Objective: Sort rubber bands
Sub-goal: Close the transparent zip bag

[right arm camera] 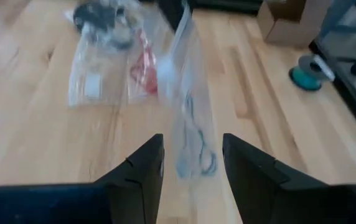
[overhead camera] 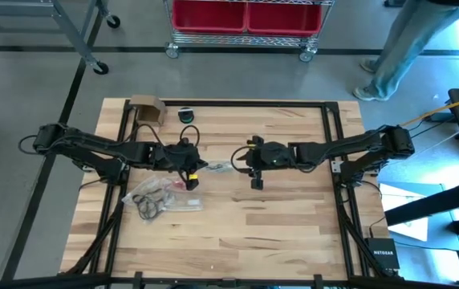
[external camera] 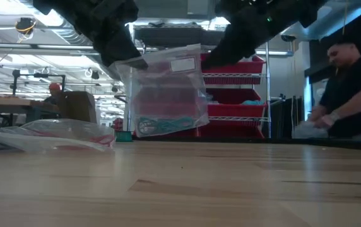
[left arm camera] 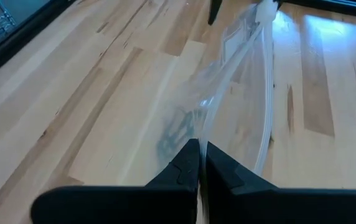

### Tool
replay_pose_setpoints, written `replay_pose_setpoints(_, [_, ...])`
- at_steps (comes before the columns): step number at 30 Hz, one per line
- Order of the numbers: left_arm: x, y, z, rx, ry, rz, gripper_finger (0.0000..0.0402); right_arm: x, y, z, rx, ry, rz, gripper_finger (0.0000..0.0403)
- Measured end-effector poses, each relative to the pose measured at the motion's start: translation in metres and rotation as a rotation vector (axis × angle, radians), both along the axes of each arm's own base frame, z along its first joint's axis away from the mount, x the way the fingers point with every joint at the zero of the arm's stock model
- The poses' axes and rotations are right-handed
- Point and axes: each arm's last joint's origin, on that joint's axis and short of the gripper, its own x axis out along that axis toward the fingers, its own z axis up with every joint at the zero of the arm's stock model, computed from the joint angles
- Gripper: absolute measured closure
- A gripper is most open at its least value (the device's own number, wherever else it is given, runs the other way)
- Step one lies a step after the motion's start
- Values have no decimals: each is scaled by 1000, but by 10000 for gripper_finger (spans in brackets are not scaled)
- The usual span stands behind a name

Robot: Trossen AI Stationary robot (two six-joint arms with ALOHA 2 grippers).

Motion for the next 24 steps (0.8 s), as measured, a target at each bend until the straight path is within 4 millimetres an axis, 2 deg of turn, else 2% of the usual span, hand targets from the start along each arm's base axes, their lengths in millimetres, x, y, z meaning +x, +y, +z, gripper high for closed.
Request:
replay_pose_setpoints(8, [0, 0, 0, 0, 4, 0, 402, 4, 4, 7, 5, -91, 41, 246])
replay_pose_setpoints(16, [0, 0, 0, -3, -3, 2, 401, 11, 6, -3, -7, -89, 58, 253])
replay_pose_setpoints(19, [0, 0, 0, 0, 0, 0, 401, 15, 6, -7, -13, -93, 71, 288])
replay_pose_setpoints(24, [0, 0, -1, -14, 3, 9, 402, 16, 6, -7, -27, -96, 86, 385])
